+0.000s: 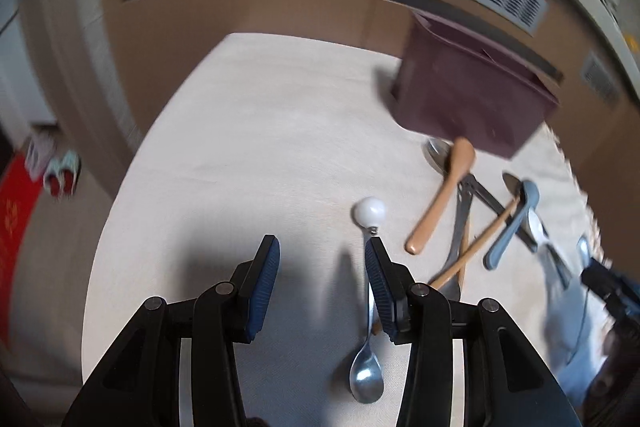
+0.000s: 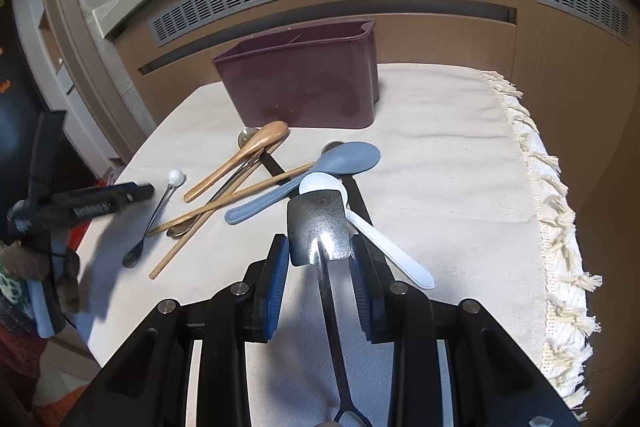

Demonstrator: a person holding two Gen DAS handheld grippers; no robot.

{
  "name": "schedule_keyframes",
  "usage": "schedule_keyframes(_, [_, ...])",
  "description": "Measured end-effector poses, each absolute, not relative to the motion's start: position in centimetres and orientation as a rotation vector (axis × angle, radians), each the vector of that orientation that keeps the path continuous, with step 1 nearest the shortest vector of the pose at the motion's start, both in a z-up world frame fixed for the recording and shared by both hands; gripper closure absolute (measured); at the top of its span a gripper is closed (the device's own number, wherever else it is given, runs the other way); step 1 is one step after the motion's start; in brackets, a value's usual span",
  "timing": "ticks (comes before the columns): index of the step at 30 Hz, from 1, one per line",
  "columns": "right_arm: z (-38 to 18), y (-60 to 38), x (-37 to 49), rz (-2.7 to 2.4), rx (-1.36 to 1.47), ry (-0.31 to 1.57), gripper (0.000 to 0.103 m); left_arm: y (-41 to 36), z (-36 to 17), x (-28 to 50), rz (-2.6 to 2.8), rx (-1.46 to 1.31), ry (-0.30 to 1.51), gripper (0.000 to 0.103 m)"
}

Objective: Organize utensils
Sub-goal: 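Grasp the white-knobbed small spoon with the left tool while the right tool holds the spatula, then lift and carry the spoon and spatula over the maroon caddy with both tools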

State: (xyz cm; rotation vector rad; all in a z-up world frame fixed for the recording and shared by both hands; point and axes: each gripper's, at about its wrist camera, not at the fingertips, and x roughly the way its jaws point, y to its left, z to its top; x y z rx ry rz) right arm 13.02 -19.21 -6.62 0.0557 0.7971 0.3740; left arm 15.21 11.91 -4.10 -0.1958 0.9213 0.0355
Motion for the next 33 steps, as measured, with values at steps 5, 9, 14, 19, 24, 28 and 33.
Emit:
schedule_keyframes(5, [-6.8, -19.1, 13.7, 0.375, 0.054, 0.8, 0.075, 12.1, -4.5, 15.1, 0.026, -0.239, 0.949, 0.057])
schedule_keyframes(9, [-7.0, -19.0, 14.0, 0.377, 0.053, 0.803, 0.075, 10.2, -4.8, 16.8, -0.012, -0.206, 0.945, 0.057])
schedule_keyframes(14, [-6.8, -18.7, 13.8, 0.38, 0.026, 0.792, 0.075, 7.8, -6.1, 19.8, -0.006, -0.053, 0.979, 0.058])
schedule_keyframes(19, [-6.5, -18.9, 13.3, 0.399, 0.017, 0.777, 0.075, 7.4, -6.6, 20.7, -0.015, -0.049, 0.997, 0.063])
schedule_keyframes(24, [-6.3, -19.1, 13.2, 0.458, 0.032, 0.771, 0.075, 7.7, -6.1, 20.6, -0.062, -0.107, 0.998, 0.081])
schedule_keyframes(28, [-5.5, -19.7, 12.9, 0.485, 0.05, 0.75, 0.075, 7.6, -4.1, 18.7, -0.138, -0.158, 0.918, 0.081])
schedule_keyframes(33, [-4.5, -20.6, 12.7, 0.487, 0.083, 0.727, 0.075, 6.7, 0.0, 16.0, -0.24, -0.168, 0.788, 0.081])
